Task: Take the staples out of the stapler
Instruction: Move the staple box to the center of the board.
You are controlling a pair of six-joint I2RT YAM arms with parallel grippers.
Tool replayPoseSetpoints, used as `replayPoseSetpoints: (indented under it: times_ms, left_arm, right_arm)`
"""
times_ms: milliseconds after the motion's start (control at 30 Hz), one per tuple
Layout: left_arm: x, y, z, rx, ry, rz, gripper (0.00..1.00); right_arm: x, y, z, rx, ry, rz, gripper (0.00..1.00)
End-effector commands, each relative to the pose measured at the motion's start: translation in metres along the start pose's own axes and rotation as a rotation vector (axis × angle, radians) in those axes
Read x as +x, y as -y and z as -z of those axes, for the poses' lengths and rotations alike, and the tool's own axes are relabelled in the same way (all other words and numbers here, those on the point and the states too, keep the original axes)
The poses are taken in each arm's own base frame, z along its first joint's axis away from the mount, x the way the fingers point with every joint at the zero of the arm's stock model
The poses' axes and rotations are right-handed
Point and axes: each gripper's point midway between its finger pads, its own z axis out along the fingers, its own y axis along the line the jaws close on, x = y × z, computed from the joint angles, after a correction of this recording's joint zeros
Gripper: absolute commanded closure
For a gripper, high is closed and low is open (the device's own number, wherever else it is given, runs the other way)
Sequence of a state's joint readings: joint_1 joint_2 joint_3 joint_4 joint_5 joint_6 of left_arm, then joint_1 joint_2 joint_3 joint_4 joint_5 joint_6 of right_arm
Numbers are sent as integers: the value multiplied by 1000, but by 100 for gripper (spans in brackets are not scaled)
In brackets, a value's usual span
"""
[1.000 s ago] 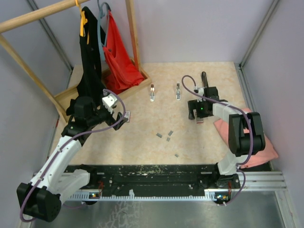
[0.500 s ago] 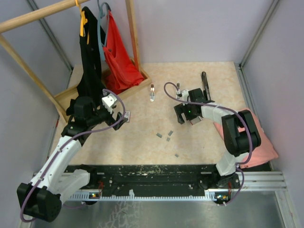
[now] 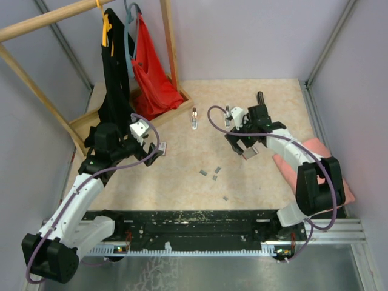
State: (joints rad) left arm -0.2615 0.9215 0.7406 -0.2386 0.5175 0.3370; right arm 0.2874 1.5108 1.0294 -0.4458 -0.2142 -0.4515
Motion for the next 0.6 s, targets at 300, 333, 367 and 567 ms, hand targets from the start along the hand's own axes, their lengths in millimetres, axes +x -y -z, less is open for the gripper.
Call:
replayPoseSetpoints:
  times_ms: [300, 333, 367, 567]
  left_arm:
    - [-6, 0, 2, 5, 31, -10, 0]
    - [-5, 0, 2, 5, 29, -9, 0]
    - [-6, 0, 2, 6, 30, -9, 0]
    - [-5, 0, 2, 7, 28, -7, 0]
  right_arm:
    - [37, 18, 30, -90, -51, 289, 4]
    - [41, 19, 29, -90, -63, 299, 4]
    - [44, 19, 28, -88, -74, 307, 5]
    - [62, 25, 22, -88, -122, 320, 10]
